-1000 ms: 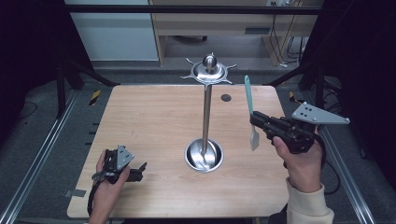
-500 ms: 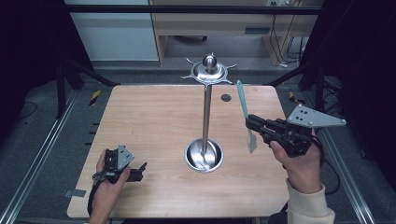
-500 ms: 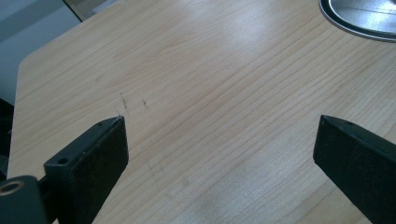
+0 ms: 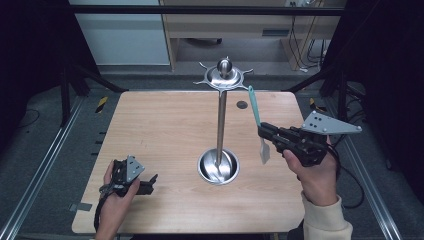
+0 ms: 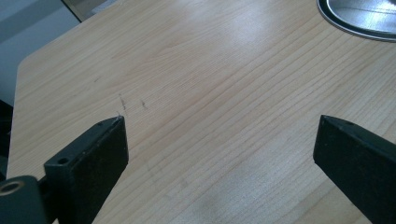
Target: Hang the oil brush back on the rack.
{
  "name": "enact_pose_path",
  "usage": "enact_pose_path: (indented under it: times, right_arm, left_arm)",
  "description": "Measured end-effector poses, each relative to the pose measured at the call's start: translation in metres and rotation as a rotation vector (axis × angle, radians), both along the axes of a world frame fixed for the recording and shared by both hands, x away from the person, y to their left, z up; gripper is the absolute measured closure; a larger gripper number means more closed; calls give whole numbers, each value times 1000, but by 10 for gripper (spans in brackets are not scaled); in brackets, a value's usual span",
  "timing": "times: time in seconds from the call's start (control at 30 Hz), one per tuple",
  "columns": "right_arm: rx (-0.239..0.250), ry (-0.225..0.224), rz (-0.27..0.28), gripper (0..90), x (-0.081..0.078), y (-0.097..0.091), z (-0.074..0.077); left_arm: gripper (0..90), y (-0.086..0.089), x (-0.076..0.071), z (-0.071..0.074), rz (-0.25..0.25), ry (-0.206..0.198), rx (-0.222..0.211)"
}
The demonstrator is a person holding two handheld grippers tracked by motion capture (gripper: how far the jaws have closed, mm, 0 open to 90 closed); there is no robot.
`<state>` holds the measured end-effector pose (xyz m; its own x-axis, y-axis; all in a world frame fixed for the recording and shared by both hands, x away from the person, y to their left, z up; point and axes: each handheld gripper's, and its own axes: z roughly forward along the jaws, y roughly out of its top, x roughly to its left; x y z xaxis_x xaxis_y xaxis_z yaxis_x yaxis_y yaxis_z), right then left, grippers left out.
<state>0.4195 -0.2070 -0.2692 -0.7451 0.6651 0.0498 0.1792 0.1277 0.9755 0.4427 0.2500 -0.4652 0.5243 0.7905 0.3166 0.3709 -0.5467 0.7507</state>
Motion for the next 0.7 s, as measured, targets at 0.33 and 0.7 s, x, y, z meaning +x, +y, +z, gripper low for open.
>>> enact_pose_path:
  times: [0.33,0.7]
  right_arm:
    - [25,14,-4,822,7,12,-7]
    - [76,-14,-30,823,13,25,-20]
  left_arm:
    - [28,-1,0,0,-2,1,3]
    - [28,-1,-1,0,-6,3,6]
